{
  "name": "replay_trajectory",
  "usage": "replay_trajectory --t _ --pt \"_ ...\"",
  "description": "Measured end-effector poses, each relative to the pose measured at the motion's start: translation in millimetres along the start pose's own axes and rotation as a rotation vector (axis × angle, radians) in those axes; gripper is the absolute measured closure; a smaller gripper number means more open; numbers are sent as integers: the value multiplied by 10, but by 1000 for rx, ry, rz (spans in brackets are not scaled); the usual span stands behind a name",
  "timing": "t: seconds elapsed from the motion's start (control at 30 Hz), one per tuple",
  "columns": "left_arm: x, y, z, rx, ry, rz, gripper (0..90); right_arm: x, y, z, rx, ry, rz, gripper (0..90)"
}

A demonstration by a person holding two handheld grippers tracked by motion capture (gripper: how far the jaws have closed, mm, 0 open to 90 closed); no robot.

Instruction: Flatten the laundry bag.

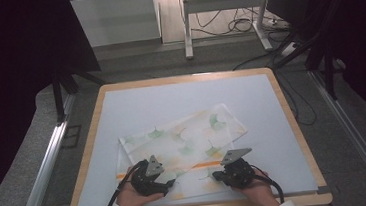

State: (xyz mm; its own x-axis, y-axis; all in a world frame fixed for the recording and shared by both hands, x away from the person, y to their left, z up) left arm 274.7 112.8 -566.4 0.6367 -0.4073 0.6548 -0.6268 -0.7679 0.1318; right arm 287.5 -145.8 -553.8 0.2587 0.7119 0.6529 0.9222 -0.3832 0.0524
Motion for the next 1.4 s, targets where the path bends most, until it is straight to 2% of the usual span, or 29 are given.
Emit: replay_trajectory --t 0.17,0.23,0.27,0.43,0.53,0.57,0.6,0.63,0.67,0.7,0.73,0.77,0.8,0.87,1.1,1.4 --pt "1 -12 3 -12 -7 -7 282 -1 2 0 1 0 1 892" --pt "2 -16 3 -26 -10 -8 321 -1 1 0 1 0 1 891" --pt "7 -29 -1 -39 -13 -4 352 -2 1 -1 2 -1 1 891" --pt "24 -74 -5 -38 -7 -12 518 -2 0 -1 2 -2 -1 891" --pt "41 -99 -7 -32 -11 -15 595 -3 -1 -2 0 -2 -2 891" --pt "44 -101 -7 -29 -12 -15 595 -3 -1 -2 0 -2 -2 891" --pt "46 -102 -9 -23 -10 -13 641 -4 -2 -3 0 -2 -2 891" --pt "47 -105 -10 -14 -5 -9 641 -4 -2 -3 0 -2 -2 891" --pt "46 -108 -12 -9 -1 -6 696 -4 -1 -3 1 -2 -3 891" --pt "46 -114 -14 -12 1 -8 696 -4 -1 -3 1 -2 -3 891" --pt "48 -123 -23 -31 5 -14 745 -4 0 -2 2 -2 -6 892" --pt "48 -123 -23 -31 5 -14 799 -4 0 -2 2 -2 -6 892" --pt "46 -120 -20 -36 3 -16 814 -3 -2 -2 -1 -1 -8 892" --pt "48 -110 -21 -35 4 -12 829 -3 -2 -1 -1 -1 -8 892" --pt "56 -122 -35 -29 9 -35 880 -5 1 -3 3 -1 -7 891" --pt "148 -175 -59 -36 54 -58 884 -7 4 -4 6 0 -8 891"
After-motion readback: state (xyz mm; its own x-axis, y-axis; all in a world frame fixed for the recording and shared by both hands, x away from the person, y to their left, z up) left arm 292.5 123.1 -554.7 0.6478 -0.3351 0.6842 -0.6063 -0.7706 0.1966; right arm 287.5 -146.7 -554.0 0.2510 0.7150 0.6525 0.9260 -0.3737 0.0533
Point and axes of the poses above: each handheld gripper's, and its own axes: z roughly forward along the jaws, x roughly out of its top, y roughly to its right, the point moved 4 cm from there along z, roughly forward along the jaws, and after that the axes turned 14 degrees about -z, right-handed, at the moved point
